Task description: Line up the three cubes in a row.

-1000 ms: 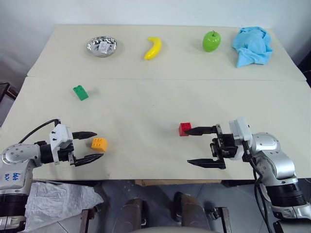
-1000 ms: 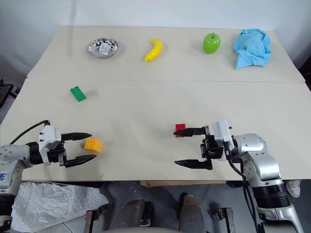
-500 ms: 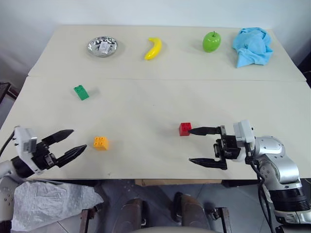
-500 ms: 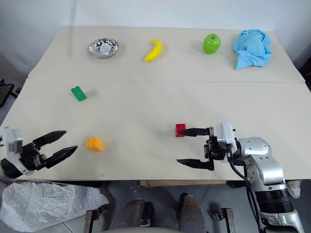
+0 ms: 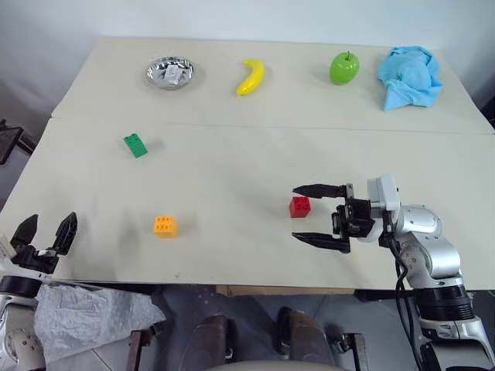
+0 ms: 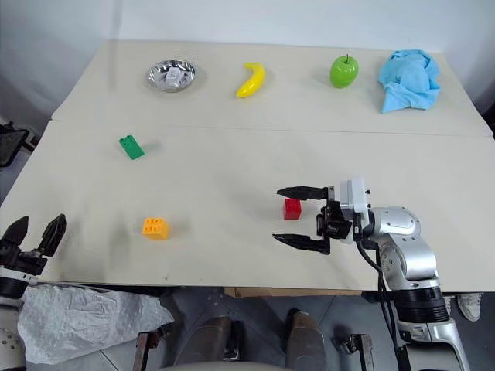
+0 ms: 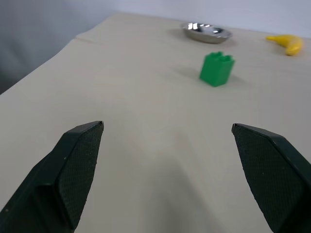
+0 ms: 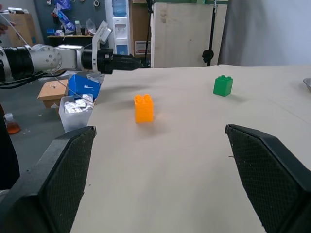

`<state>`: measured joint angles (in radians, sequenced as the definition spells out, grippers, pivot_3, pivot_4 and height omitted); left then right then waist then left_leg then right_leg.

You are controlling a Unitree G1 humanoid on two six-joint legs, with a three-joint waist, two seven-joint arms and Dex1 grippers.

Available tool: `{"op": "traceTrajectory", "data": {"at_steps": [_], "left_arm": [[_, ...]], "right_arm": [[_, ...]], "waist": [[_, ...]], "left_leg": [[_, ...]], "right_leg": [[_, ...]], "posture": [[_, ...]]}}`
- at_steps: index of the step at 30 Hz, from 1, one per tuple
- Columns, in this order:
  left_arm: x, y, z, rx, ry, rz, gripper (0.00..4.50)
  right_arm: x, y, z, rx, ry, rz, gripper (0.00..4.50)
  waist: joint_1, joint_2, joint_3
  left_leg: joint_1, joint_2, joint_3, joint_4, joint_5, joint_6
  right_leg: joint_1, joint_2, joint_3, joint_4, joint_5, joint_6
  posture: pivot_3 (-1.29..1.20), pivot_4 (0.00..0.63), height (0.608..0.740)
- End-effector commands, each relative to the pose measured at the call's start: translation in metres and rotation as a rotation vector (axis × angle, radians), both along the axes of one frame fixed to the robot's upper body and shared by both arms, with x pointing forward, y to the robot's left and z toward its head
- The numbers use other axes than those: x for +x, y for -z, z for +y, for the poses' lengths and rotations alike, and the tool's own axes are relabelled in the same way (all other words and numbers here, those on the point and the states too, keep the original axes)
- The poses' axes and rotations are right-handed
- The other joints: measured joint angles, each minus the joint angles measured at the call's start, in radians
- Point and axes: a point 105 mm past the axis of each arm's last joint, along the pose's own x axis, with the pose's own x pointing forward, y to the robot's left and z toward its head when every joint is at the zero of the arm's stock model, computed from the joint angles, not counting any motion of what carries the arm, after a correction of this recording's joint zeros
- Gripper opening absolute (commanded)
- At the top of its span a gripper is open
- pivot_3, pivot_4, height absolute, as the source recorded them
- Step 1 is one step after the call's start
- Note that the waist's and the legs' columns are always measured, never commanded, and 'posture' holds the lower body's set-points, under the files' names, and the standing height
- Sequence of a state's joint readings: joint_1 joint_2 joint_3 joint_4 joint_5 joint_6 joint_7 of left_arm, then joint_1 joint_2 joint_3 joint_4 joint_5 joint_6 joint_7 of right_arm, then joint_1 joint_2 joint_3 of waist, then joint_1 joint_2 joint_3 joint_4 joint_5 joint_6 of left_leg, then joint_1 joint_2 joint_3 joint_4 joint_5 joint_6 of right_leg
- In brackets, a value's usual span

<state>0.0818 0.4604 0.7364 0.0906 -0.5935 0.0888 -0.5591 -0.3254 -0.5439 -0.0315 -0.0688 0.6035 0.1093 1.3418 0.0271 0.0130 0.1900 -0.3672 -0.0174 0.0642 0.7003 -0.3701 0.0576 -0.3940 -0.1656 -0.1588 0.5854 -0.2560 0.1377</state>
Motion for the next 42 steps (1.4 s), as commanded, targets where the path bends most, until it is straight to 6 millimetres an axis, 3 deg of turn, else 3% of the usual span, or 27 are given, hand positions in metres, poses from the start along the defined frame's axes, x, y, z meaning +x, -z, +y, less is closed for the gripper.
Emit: {"op": "traceTrajectory", "data": {"at_steps": [1,10,18,28,31,39,42], "left_arm": [[0.039,-0.022,-0.01,0.066,0.075,-0.014,4.5],[0.135,-0.039,-0.032,0.226,0.326,0.162,4.5],[0.167,-0.052,-0.041,0.261,0.293,0.213,4.5],[0.186,-0.038,-0.065,0.184,0.261,0.253,4.5],[0.187,-0.032,-0.069,0.174,0.271,0.261,3.87],[0.18,-0.018,-0.07,0.137,0.288,0.254,1.43],[0.175,-0.016,-0.07,0.128,0.328,0.224,1.42]], "right_arm": [[0.0,-0.008,-0.001,0.013,0.01,-0.038,4.47],[-0.001,-0.012,0.001,0.008,0.021,-0.056,4.47],[-0.007,-0.013,-0.004,0.022,0.097,-0.07,4.47],[-0.011,-0.014,-0.004,0.042,0.149,-0.072,4.47],[-0.012,-0.015,-0.005,0.042,0.157,-0.074,4.5],[-0.012,-0.012,-0.003,0.047,0.161,-0.066,4.5],[-0.012,-0.011,-0.001,0.049,0.157,-0.062,4.5]], "waist": [[0.013,-0.001,0.0],[-0.006,-0.002,-0.001],[-0.032,-0.003,-0.001],[-0.026,-0.005,0.0],[-0.028,-0.005,0.0],[-0.028,-0.005,0.0],[-0.029,-0.005,-0.001]], "left_leg": [[0.0,0.0,-0.001,0.001,0.001,0.0],[-0.001,-0.006,0.003,-0.001,0.002,0.0],[-0.001,-0.005,0.003,-0.005,0.001,0.0],[-0.001,-0.004,0.003,-0.001,0.002,0.0],[-0.001,-0.003,0.003,-0.001,0.002,0.0],[-0.001,-0.003,0.003,-0.001,0.002,0.0],[-0.001,-0.003,0.004,-0.001,0.002,0.0]], "right_leg": [[0.001,0.0,-0.001,0.001,0.0,0.0],[-0.002,0.002,-0.002,0.002,0.0,0.0],[-0.003,0.003,-0.005,0.0,0.0,0.0],[-0.002,0.001,-0.003,0.002,0.0,0.0],[-0.003,0.001,-0.004,0.002,0.0,0.0],[-0.003,0.001,-0.004,0.002,0.0,0.0],[-0.003,0.001,-0.003,0.002,0.0,0.0]], "posture": [[0.0,0.15,0.74],[0.0,0.15,0.74],[0.0,0.15,0.74],[0.0,0.15,0.74],[0.0,0.15,0.74],[0.0,0.15,0.74],[0.0,0.15,0.74]]}}
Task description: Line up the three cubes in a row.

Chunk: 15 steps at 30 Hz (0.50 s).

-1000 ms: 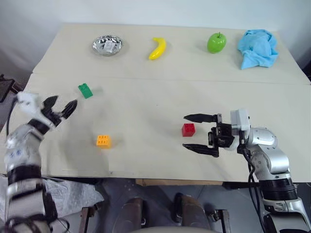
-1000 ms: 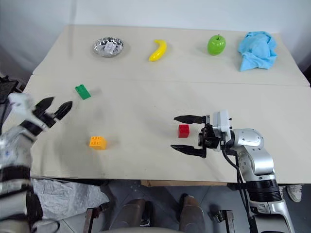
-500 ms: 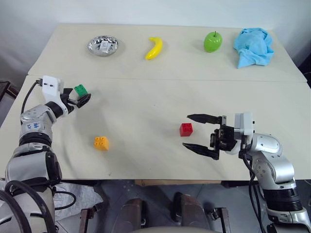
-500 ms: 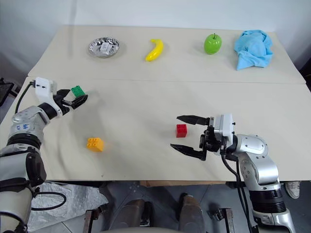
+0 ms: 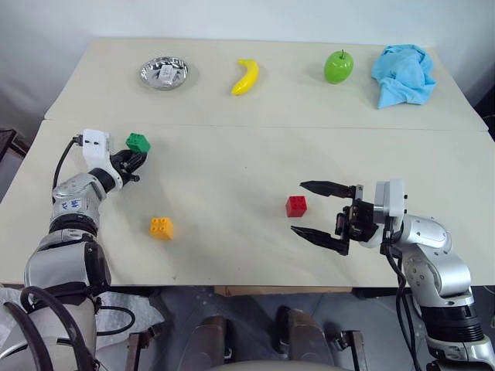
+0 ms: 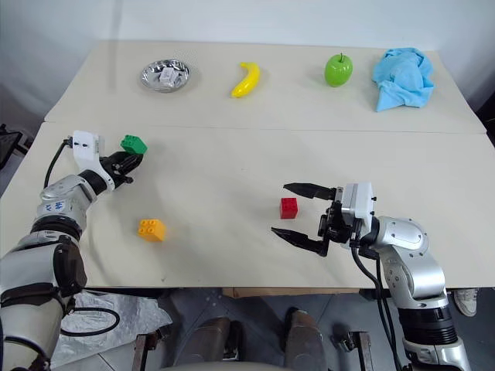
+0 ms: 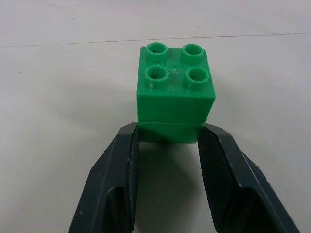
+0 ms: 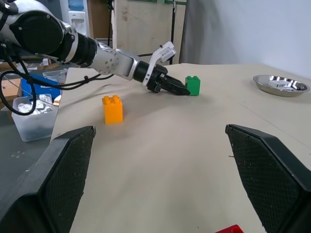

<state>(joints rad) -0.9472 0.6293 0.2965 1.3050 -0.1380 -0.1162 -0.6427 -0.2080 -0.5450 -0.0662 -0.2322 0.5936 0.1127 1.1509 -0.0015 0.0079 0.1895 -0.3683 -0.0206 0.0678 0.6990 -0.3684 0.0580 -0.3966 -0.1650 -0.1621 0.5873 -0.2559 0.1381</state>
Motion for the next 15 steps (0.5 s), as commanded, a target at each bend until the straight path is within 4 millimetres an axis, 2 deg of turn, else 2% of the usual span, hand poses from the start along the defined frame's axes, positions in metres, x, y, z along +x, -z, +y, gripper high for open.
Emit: {"op": "traceTrajectory", "data": {"at_steps": [1,6,8,10,13,15], "left_arm": [[-0.008,-0.001,0.0,-0.031,0.052,-0.047,1.42],[-0.019,-0.008,0.003,-0.002,0.138,-0.103,1.42],[-0.021,-0.019,0.0,0.013,0.184,-0.153,1.42],[-0.024,-0.037,-0.015,0.047,0.315,-0.217,1.42],[-0.032,-0.05,-0.055,0.193,0.609,-0.227,1.42],[-0.034,-0.055,-0.07,0.236,0.712,-0.221,1.42]], "right_arm": [[-0.005,-0.006,0.001,0.013,-0.01,-0.031,4.5],[-0.005,-0.006,0.002,0.014,-0.015,-0.027,4.5],[-0.006,-0.006,0.003,0.017,-0.015,-0.025,4.5],[-0.008,-0.005,0.002,0.014,-0.016,-0.024,4.5],[-0.012,-0.006,-0.005,0.003,-0.01,-0.017,4.5],[-0.014,-0.006,-0.009,-0.006,-0.004,-0.012,4.5]], "waist": [[0.0,0.0,0.0],[0.0,0.0,0.0],[0.0,0.0,0.0],[0.003,0.0,0.0],[0.01,0.0,0.0],[0.014,0.0,0.0]], "left_leg": [[0.0,0.0,0.0,0.0,0.0,0.0],[0.0,0.0,0.0,0.0,0.0,0.0],[0.0,0.0,0.0,0.0,0.0,0.0],[0.0,0.001,0.0,0.0,0.0,0.0],[-0.001,0.0,-0.001,0.001,0.0,0.0],[-0.001,0.0,0.0,0.001,0.0,0.0]], "right_leg": [[0.0,0.0,0.0,0.0,0.0,0.0],[0.0,0.0,0.0,0.0,0.0,0.0],[0.0,0.0,0.0,0.0,0.0,0.0],[0.0,0.0,0.0,0.0,0.0,0.0],[0.0,0.0,0.0,0.0,0.0,0.0],[0.0,-0.001,0.0,0.0,0.0,0.0]], "posture": [[0.0,0.15,0.74],[0.0,0.15,0.74],[0.0,0.15,0.74],[0.0,0.15,0.74],[0.0,0.15,0.74],[0.0,0.15,0.74]]}}
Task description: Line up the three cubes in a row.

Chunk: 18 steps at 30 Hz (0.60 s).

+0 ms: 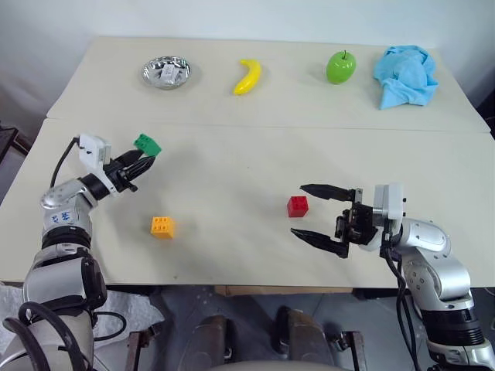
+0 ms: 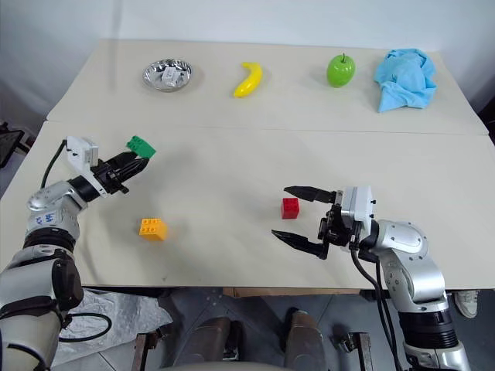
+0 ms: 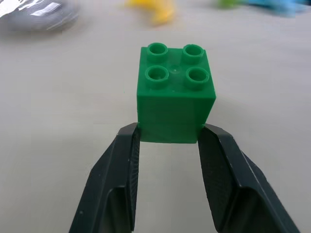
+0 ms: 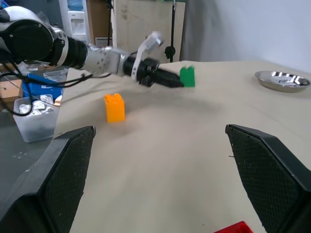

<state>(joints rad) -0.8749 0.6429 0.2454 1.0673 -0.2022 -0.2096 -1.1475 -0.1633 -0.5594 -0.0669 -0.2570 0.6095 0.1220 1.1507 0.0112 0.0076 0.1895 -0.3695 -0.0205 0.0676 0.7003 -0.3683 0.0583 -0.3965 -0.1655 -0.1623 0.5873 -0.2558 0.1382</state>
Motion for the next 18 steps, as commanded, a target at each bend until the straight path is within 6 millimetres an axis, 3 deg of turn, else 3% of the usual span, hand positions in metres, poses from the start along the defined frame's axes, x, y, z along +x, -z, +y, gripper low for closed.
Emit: {"op": "traceTrajectory", "data": {"at_steps": [1,5,11,14,18], "left_arm": [[-0.005,-0.025,-0.032,0.129,0.22,-0.059,1.42],[-0.014,-0.012,-0.091,0.374,0.543,0.024,1.42],[-0.013,0.001,-0.139,0.44,0.674,0.097,1.42],[-0.016,0.01,-0.158,0.466,0.73,0.126,1.42],[-0.018,0.027,-0.165,0.525,0.734,0.154,1.42]], "right_arm": [[-0.008,-0.012,-0.012,-0.011,0.01,-0.037,4.5],[-0.015,-0.007,-0.042,-0.086,0.074,0.002,4.5],[-0.019,-0.005,-0.055,-0.101,0.126,0.013,4.5],[-0.023,-0.003,-0.058,-0.102,0.148,0.014,4.5],[-0.028,0.002,-0.062,-0.084,0.179,0.025,4.5]], "waist": [[0.002,0.0,0.0],[0.02,0.0,0.0],[0.009,-0.001,0.0],[0.011,-0.001,0.0],[0.014,-0.001,0.0]], "left_leg": [[0.0,0.0,0.0,0.0,0.0,0.0],[0.0,-0.002,0.002,0.0,0.0,0.0],[0.0,-0.001,0.004,0.0,0.0,0.001],[0.0,-0.001,0.004,0.0,0.0,0.001],[0.0,-0.001,0.003,0.0,0.0,0.001]], "right_leg": [[0.0,0.0,0.0,0.0,0.0,0.0],[0.001,0.0,-0.001,-0.001,0.0,0.0],[0.001,0.002,0.0,-0.002,0.0,0.0],[0.0,0.002,0.001,-0.002,0.0,0.0],[0.0,0.002,0.001,-0.001,0.0,0.0]], "posture": [[0.0,0.15,0.74],[0.0,0.15,0.74],[0.0,0.15,0.74],[0.0,0.15,0.74],[0.0,0.15,0.74]]}}
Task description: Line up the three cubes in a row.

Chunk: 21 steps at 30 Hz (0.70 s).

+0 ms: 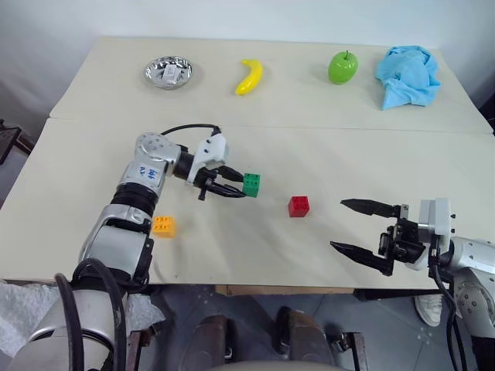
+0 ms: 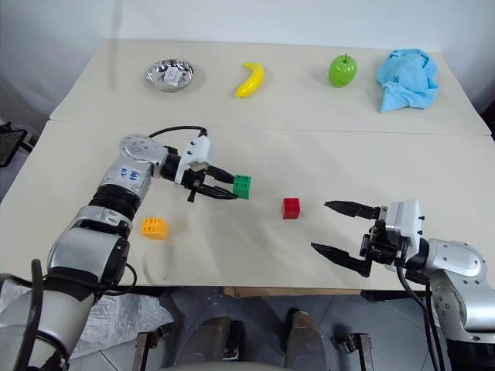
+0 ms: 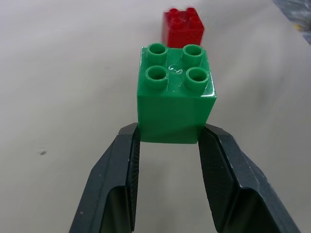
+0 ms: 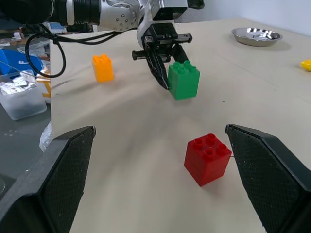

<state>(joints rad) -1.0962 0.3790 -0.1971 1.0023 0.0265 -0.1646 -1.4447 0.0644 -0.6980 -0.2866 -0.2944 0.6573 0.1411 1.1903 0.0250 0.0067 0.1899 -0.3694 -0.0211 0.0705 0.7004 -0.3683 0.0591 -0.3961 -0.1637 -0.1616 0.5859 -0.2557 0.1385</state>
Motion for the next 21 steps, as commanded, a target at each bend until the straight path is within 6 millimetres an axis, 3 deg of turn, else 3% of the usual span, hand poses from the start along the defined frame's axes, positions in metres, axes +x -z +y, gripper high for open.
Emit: {"op": "traceTrajectory", "data": {"at_steps": [1,9,19,21], "left_arm": [[0.001,0.006,-0.003,0.036,-0.009,-0.01,1.42],[-0.008,0.017,-0.014,0.056,0.027,0.008,1.42],[-0.009,0.024,-0.025,0.061,0.005,0.03,1.42],[-0.011,0.024,-0.024,0.068,0.01,0.031,2.17]], "right_arm": [[-0.007,-0.008,-0.002,0.016,0.012,-0.052,4.5],[-0.008,0.011,-0.004,0.044,0.015,-0.014,4.5],[0.001,0.01,0.003,0.053,-0.007,-0.028,4.5],[0.001,0.01,0.004,0.054,-0.011,-0.027,4.5]], "waist": [[0.0,0.0,0.0],[0.003,0.0,0.0],[0.004,0.0,0.0],[0.004,0.0,0.0]], "left_leg": [[0.0,0.0,0.0,0.0,0.0,0.0],[0.0,0.001,-0.001,0.002,0.0,0.001],[0.0,0.002,-0.003,0.002,0.0,0.001],[0.0,0.002,-0.003,0.002,0.0,0.001]], "right_leg": [[0.0,0.0,0.0,0.0,0.0,0.0],[0.0,-0.001,0.0,0.0,0.0,0.001],[0.001,-0.002,0.0,0.001,0.001,0.001],[0.001,-0.002,0.0,0.001,0.001,0.001]], "posture": [[0.0,0.15,0.74],[0.0,0.15,0.74],[0.0,0.15,0.74],[0.0,0.15,0.74]]}}
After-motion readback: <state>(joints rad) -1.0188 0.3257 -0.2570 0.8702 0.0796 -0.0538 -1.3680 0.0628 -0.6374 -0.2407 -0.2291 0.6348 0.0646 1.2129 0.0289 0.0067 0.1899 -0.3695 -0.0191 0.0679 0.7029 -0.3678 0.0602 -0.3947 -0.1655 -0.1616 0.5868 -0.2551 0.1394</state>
